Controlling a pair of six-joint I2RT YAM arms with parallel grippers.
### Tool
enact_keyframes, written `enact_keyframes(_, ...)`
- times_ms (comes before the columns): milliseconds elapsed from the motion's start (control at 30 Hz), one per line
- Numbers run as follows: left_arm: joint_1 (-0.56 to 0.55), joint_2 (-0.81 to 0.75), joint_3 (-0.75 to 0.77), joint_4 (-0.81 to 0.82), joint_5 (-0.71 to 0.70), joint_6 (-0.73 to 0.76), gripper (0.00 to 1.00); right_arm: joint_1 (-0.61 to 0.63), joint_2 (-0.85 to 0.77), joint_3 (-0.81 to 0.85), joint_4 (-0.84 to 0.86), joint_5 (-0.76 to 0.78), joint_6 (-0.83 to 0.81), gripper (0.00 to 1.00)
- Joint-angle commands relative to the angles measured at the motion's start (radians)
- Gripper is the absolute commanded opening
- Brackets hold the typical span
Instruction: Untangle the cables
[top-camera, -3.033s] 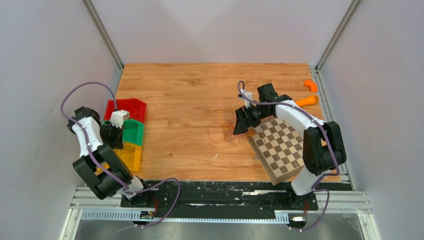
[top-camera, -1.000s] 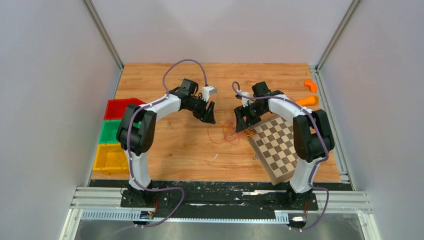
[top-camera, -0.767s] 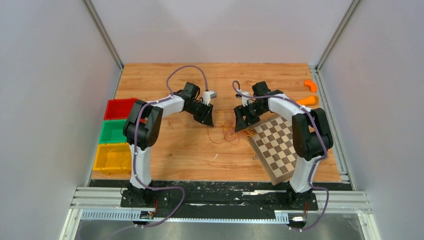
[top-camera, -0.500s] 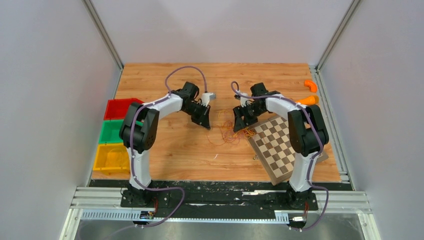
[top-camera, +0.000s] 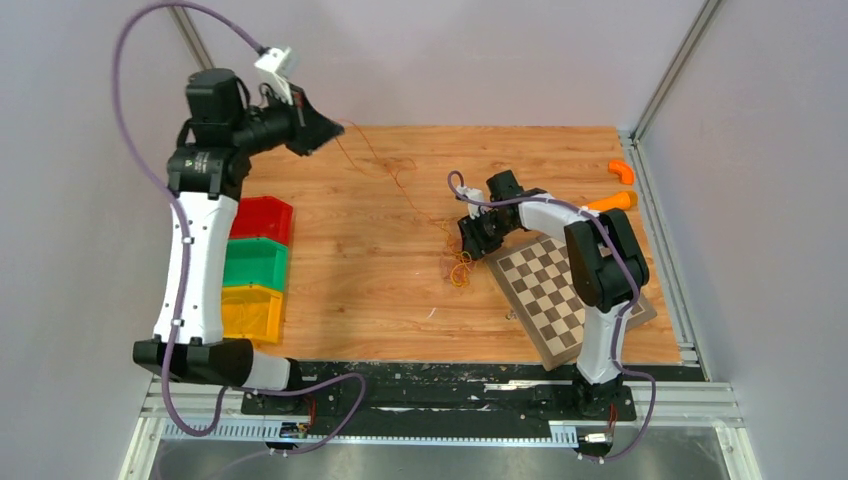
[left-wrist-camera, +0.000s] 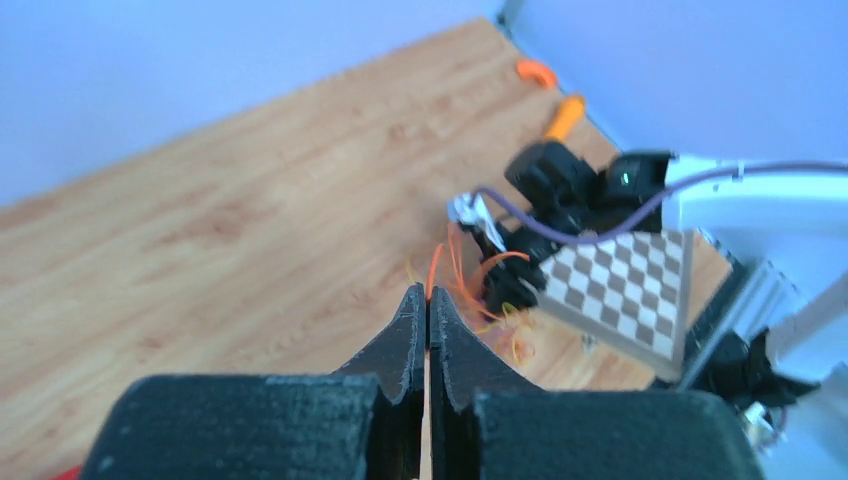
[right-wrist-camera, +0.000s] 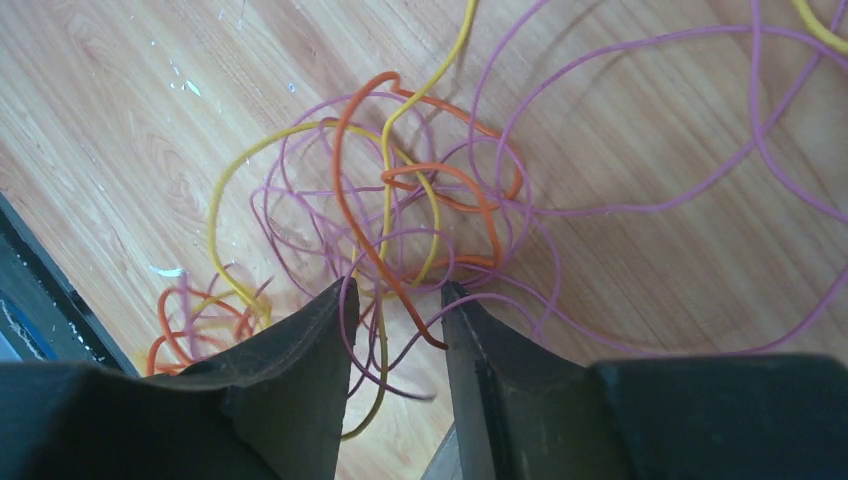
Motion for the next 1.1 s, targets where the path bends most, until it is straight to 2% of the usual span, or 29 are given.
enact_keyframes(0, 0.129, 0.009, 0.204, 0.008, 0.069, -0.132, 0.0, 0.007, 0.016, -0.043, 0.038, 0.076, -0.042, 0.4)
enact_keyframes(100, 0.233, 0.046, 0.353, 0.036, 0.085, -0.201, 0.0, 0.007, 0.01, -0.062, 0.042, 0.085, -0.052, 0.4)
enact_keyframes(200, 0.281, 0.09, 0.5, 0.076, 0.085, -0.242, 0.0, 0.007, 0.007, -0.068, 0.043, 0.1, -0.062, 0.4)
enact_keyframes(367, 0.376, 0.11, 0.546, 0.247, 0.048, -0.393, 0.0, 0.007, 0.003, -0.073, 0.043, 0.116, -0.075, 0.4)
enact_keyframes(467, 0.388, 0.12, 0.542, 0.233, 0.043, -0.366, 0.0, 0.008, -0.013, -0.073, 0.04, 0.103, -0.073, 0.41)
enact_keyframes(567, 0.404, 0.108, 0.5, 0.16, 0.001, -0.307, 0.0, 0.008, -0.045, -0.065, 0.026, 0.077, -0.071, 0.5)
enact_keyframes(700, 0.455, 0.081, 0.414, 0.082, -0.032, -0.217, 0.0, 0.007, -0.09, -0.04, -0.014, 0.046, -0.07, 0.74)
enact_keyframes(767, 0.489, 0.065, 0.367, 0.061, -0.031, -0.176, 0.0, 0.007, -0.11, -0.027, -0.046, 0.035, -0.072, 0.82)
enact_keyframes(1000, 0.554, 0.056, 0.298, -0.048, -0.014, -0.02, 0.0, 0.008, -0.185, 0.013, -0.102, 0.013, -0.065, 1.0)
enact_keyframes(1067, 0.558, 0.052, 0.27, -0.069, -0.038, 0.025, 0.0, 0.007, -0.202, 0.027, -0.113, 0.021, -0.06, 1.0)
